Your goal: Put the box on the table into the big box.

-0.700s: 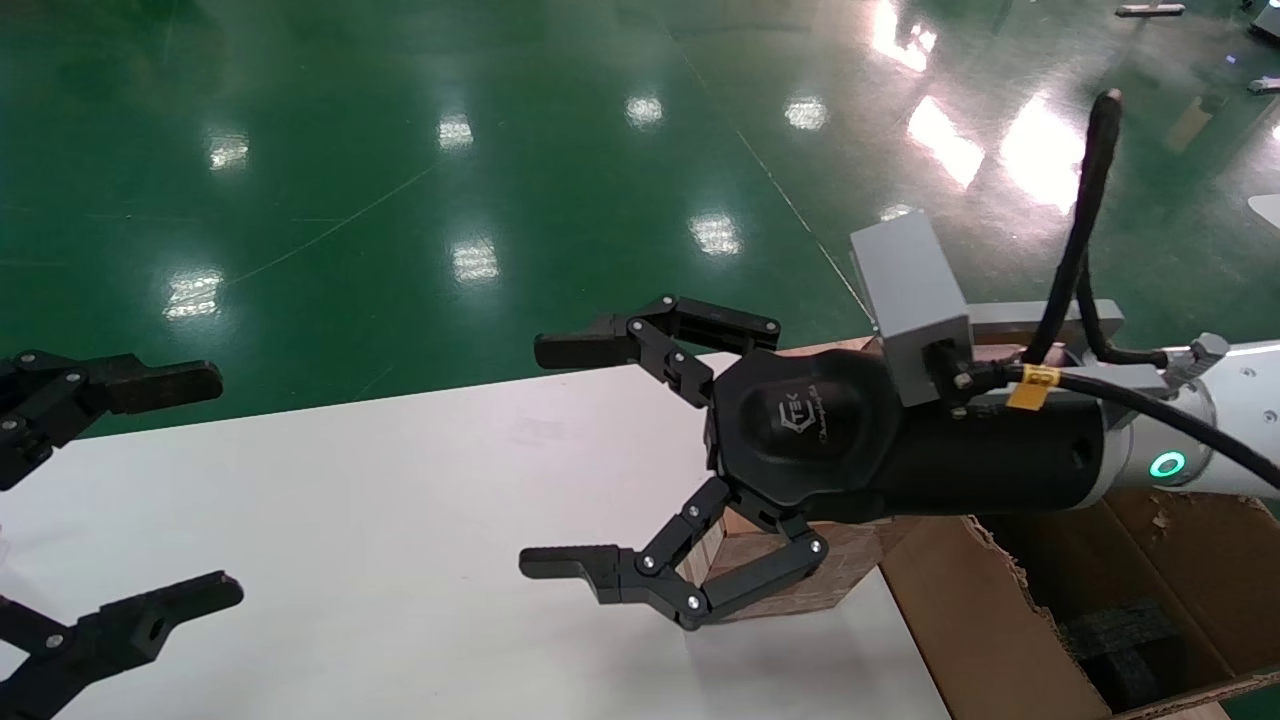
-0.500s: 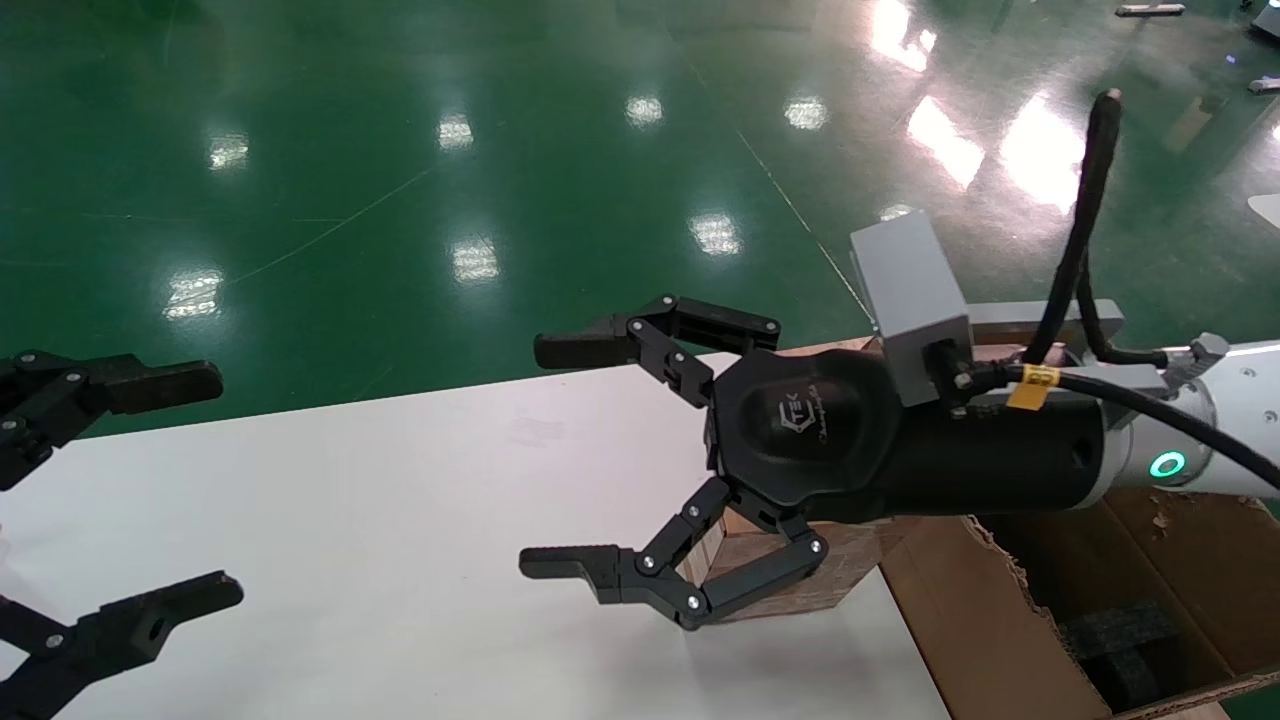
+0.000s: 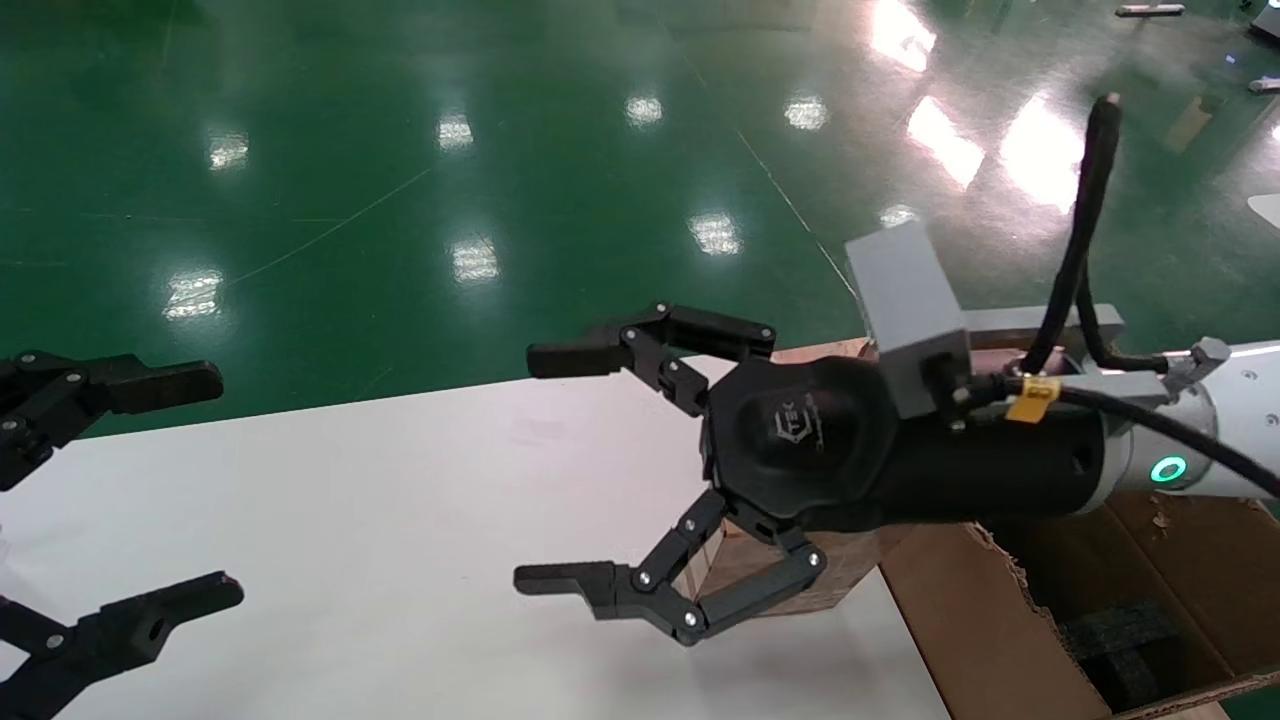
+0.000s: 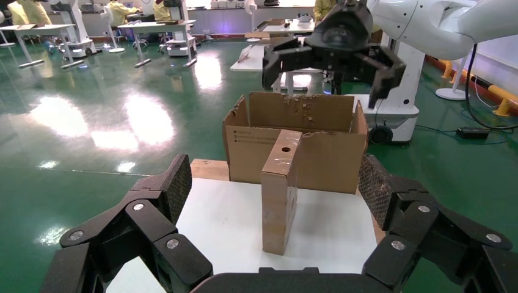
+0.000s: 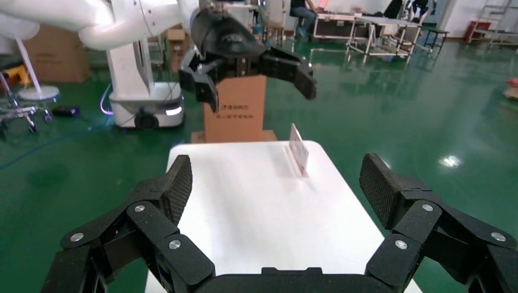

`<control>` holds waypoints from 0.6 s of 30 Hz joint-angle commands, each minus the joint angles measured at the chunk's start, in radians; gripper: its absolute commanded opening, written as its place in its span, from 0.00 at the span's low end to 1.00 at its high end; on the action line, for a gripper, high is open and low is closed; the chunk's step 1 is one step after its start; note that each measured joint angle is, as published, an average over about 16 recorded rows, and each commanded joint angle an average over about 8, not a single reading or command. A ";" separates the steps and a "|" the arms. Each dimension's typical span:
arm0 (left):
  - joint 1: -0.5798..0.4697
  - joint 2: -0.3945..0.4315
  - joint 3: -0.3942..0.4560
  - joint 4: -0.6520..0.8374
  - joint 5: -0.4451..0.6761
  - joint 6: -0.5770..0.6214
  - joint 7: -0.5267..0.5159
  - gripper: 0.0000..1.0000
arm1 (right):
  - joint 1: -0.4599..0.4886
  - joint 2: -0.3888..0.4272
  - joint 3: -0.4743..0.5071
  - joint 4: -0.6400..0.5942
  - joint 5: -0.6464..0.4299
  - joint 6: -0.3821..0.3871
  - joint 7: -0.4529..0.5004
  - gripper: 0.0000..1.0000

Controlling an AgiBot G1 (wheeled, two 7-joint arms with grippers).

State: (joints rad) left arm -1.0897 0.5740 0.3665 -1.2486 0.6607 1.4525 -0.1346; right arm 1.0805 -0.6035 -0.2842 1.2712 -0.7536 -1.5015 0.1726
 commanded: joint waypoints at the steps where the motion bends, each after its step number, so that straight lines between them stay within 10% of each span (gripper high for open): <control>1: 0.000 0.000 0.000 0.000 0.000 0.000 0.000 1.00 | 0.000 0.003 -0.001 0.001 -0.006 0.001 -0.001 1.00; 18: 0.000 0.000 0.000 0.000 0.000 0.000 0.000 1.00 | 0.068 0.012 -0.109 -0.252 -0.156 -0.083 -0.215 1.00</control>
State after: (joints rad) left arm -1.0897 0.5740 0.3666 -1.2486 0.6607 1.4526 -0.1345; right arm 1.1518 -0.5905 -0.3956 1.0210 -0.9028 -1.5826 -0.0372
